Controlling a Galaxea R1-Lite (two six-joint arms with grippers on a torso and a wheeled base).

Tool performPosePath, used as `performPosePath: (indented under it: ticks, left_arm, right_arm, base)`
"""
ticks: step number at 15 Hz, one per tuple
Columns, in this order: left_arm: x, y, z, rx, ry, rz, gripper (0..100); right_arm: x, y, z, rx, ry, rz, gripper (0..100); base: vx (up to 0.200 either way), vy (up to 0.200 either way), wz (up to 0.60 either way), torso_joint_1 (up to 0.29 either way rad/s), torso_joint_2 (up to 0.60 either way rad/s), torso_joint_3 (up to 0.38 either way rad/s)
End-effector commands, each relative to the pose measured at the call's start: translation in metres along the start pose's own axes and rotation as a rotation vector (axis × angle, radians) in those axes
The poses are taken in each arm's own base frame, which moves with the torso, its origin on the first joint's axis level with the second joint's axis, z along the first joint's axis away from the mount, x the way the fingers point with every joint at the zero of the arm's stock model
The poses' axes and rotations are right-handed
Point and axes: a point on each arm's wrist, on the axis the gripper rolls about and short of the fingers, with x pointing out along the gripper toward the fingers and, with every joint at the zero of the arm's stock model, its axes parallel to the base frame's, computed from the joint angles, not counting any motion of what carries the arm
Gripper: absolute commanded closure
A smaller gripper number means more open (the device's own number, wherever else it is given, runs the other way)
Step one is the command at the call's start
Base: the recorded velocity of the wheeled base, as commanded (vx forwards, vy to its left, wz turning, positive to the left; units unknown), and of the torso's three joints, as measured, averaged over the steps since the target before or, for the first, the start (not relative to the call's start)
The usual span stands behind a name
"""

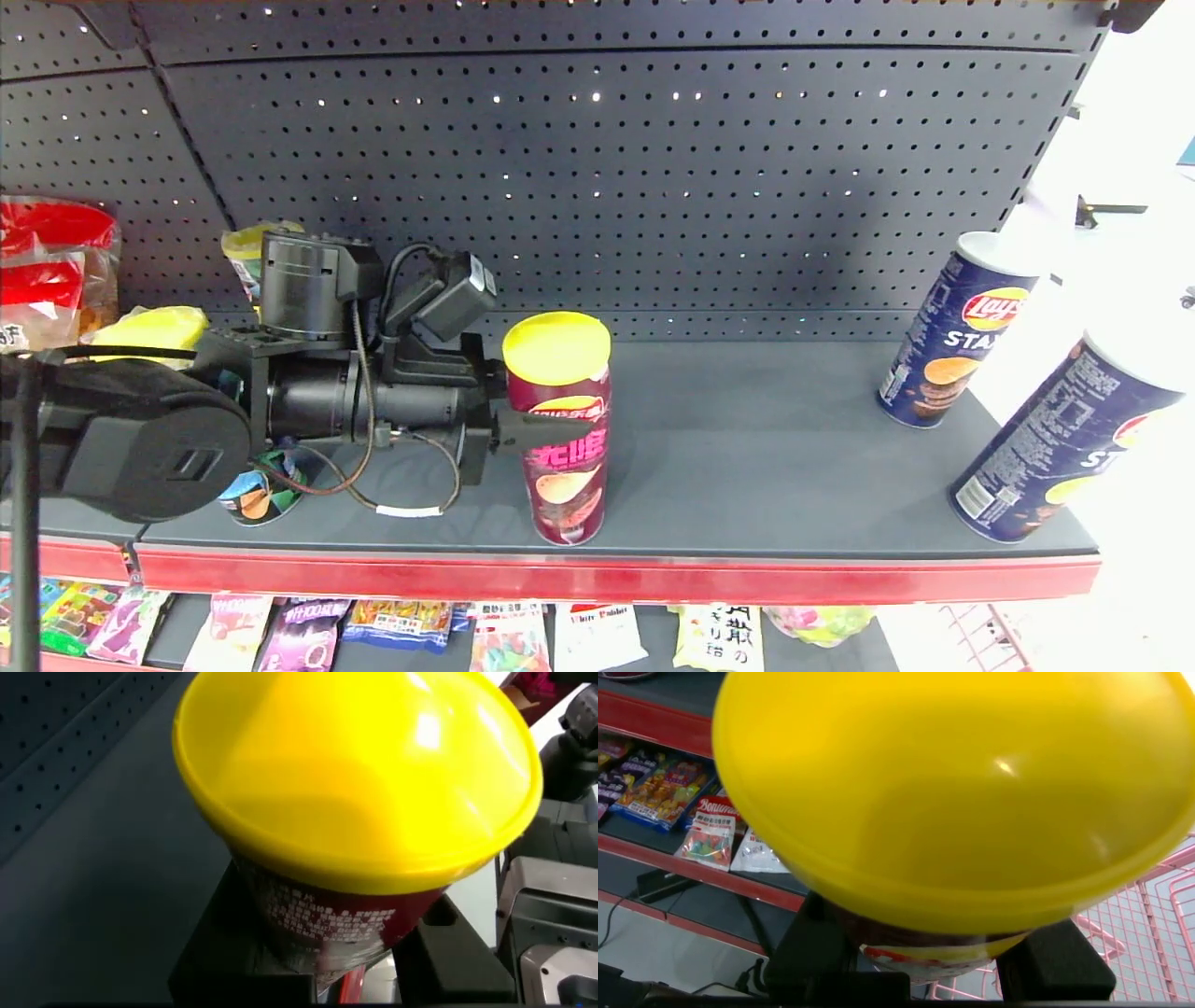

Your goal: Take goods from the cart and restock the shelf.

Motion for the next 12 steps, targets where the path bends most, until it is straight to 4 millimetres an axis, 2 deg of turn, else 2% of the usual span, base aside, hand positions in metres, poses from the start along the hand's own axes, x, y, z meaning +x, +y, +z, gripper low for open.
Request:
performPosePath:
  ticks: [1, 8, 12]
  left_arm:
    - [-0.0016, -0.0031, -0.006, -0.015, 0.011, -0.012, 100]
    - [-0.0033, -0.0017, -0.0055, -0.005, -0.004, -0.024, 100]
    - [-0.0018, -0.0015, -0.0129, -0.019, 0.015, -0.018, 100]
  right_arm:
    - [0.0001, 0.0, 0.0001, 0.0, 0.001, 0.003, 100]
    - [0.0001, 0.0, -0.0001, 0.0, 0.003, 0.002, 100]
    - [0.0001, 0.0, -0.0001, 0.0, 0.003, 0.002, 100]
  base:
    - [0.0, 0.0, 0.0, 0.0, 0.0, 0.0]
    - [0.0, 0.0, 0.0, 0.0, 0.0, 0.0]
    - [0.0, 0.0, 0.0, 0.0, 0.0, 0.0]
